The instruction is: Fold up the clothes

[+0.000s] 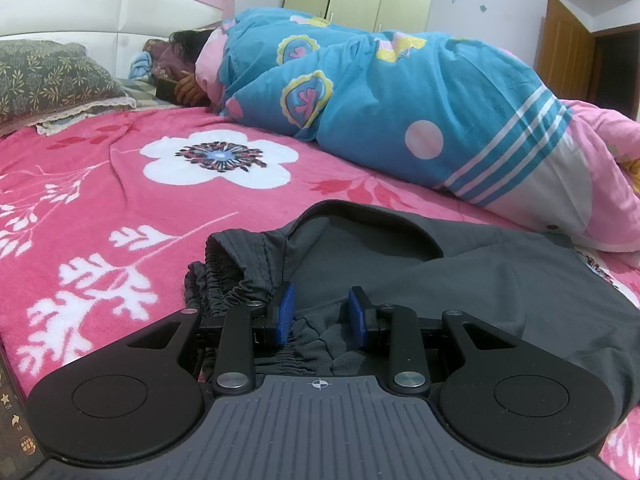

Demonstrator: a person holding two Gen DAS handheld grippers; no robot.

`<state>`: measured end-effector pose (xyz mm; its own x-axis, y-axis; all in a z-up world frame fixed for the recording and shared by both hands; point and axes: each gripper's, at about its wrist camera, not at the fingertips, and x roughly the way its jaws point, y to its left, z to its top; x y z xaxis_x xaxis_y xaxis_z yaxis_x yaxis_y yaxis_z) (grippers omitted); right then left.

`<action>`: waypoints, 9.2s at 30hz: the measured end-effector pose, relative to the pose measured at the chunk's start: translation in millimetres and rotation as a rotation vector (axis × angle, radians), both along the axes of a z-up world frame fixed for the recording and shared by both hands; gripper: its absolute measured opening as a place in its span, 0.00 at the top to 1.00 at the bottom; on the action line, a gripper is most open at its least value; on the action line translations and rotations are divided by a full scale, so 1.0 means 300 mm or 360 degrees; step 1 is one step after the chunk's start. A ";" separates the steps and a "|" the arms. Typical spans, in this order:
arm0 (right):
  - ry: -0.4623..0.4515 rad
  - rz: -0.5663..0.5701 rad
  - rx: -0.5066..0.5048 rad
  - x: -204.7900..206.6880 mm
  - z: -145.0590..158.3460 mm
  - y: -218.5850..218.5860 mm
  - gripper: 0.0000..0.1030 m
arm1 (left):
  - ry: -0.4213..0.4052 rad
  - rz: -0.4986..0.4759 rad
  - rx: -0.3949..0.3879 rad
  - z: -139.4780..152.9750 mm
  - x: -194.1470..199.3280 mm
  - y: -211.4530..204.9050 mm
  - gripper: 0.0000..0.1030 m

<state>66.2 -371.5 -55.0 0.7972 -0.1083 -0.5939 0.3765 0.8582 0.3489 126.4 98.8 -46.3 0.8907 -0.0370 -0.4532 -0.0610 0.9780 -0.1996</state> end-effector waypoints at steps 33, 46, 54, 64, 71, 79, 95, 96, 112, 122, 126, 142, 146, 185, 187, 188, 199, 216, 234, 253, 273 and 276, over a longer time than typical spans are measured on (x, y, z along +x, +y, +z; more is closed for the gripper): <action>-0.0130 -0.0029 0.0795 -0.346 -0.160 0.074 0.55 | 0.0055 -0.0150 -0.0650 -0.038 -0.411 0.025 0.41; -0.0147 -0.0003 0.0742 -0.352 -0.164 0.087 0.55 | -0.0068 0.0052 -0.0879 -0.063 -0.322 0.030 0.30; -0.0133 -0.0010 0.0747 -0.350 -0.158 0.090 0.54 | -0.0123 0.0094 -0.0983 -0.071 -0.338 0.042 0.29; -0.0137 0.0014 0.0737 -0.344 -0.155 0.094 0.48 | -0.0142 0.0304 -0.0975 -0.057 -0.303 -0.002 0.26; -0.0123 0.0024 0.0738 -0.341 -0.149 0.096 0.47 | -0.0164 0.0407 -0.0934 -0.045 -0.291 -0.063 0.26; -0.0065 0.0058 0.0767 -0.250 -0.124 0.074 0.40 | -0.0202 0.0471 -0.0911 -0.049 -0.257 -0.056 0.31; 0.0024 0.0177 0.0891 0.094 -0.165 0.012 0.44 | -0.0160 0.0538 -0.0873 -0.065 -0.213 -0.020 0.61; 0.0020 0.0178 0.0909 0.111 -0.174 0.008 0.45 | -0.0157 0.0540 -0.0873 -0.066 -0.211 -0.018 0.62; -0.0191 0.0156 0.0922 0.221 -0.251 0.030 0.98 | -0.0128 0.0491 -0.0853 -0.069 -0.181 0.004 0.84; -0.0276 -0.0007 0.0892 0.034 -0.227 -0.035 0.98 | -0.0075 0.0319 -0.0927 -0.058 -0.158 -0.019 0.85; -0.0305 -0.0088 0.0876 -0.086 -0.213 -0.085 0.98 | -0.0026 0.0209 -0.0964 -0.054 -0.159 -0.053 0.86; -0.0302 -0.0350 0.1058 -0.516 -0.221 -0.213 0.97 | 0.0185 -0.0064 -0.0946 -0.045 -0.251 -0.135 0.86; -0.0228 -0.0305 0.1106 -0.513 -0.227 -0.240 0.92 | 0.0200 -0.0079 -0.0903 -0.064 -0.241 -0.130 0.82; 0.0414 0.1581 -0.0453 0.329 0.160 1.223 0.58 | -0.0300 -0.0309 -0.0530 -0.010 -0.414 0.006 0.59; 0.0418 0.1576 -0.0463 0.337 0.161 1.223 0.58 | -0.0226 -0.0502 -0.0676 -0.026 -0.398 0.022 0.55; 0.0418 0.1574 -0.0468 0.340 0.162 1.223 0.58 | -0.0232 -0.0498 -0.0716 -0.029 -0.400 0.034 0.55; 0.0406 0.1599 -0.0567 0.346 0.161 1.256 0.58 | -0.0182 -0.0248 -0.0621 -0.009 -0.297 0.047 0.50; 0.0141 0.1747 -0.0707 0.237 0.181 1.268 0.98 | -0.0284 -0.0421 -0.0564 -0.012 -0.374 -0.004 0.92; 0.0148 0.1843 -0.0540 0.306 0.059 1.293 0.70 | -0.0093 -0.0289 -0.0528 -0.065 -0.359 0.017 0.93; -0.0218 0.0454 -0.0303 -0.098 0.310 0.068 0.58 | -0.0200 -0.0361 -0.0329 0.144 -0.278 -0.054 0.83; 0.0115 0.0656 -0.0608 0.268 -0.043 -0.124 0.74 | 0.0042 -0.0234 0.0222 0.053 -0.093 -0.225 0.81; 0.0030 0.0774 -0.0572 0.207 0.015 -0.089 0.74 | 0.0032 -0.0242 0.0225 0.050 -0.094 -0.221 0.80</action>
<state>128.3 -398.4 -50.5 0.7954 0.0694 -0.6022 -0.0851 0.9964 0.0025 98.3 32.6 -31.4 0.8704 -0.1054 -0.4810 0.0872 0.9944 -0.0602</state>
